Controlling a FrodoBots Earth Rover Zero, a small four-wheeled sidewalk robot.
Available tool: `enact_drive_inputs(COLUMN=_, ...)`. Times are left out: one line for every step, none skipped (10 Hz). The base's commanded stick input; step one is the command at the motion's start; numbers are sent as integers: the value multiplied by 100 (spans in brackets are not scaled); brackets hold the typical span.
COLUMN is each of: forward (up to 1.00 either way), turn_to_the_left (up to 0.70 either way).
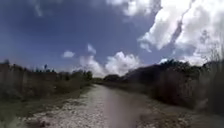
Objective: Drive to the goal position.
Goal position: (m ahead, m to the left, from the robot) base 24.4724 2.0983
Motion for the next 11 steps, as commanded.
enact_drive_inputs(forward=100, turn_to_the_left=0)
enact_drive_inputs(forward=100, turn_to_the_left=0)
enact_drive_inputs(forward=100, turn_to_the_left=3)
enact_drive_inputs(forward=100, turn_to_the_left=36)
enact_drive_inputs(forward=100, turn_to_the_left=40)
enact_drive_inputs(forward=100, turn_to_the_left=40)
enact_drive_inputs(forward=100, turn_to_the_left=40)
enact_drive_inputs(forward=100, turn_to_the_left=35)
enact_drive_inputs(forward=100, turn_to_the_left=0)
enact_drive_inputs(forward=100, turn_to_the_left=0)
enact_drive_inputs(forward=100, turn_to_the_left=0)
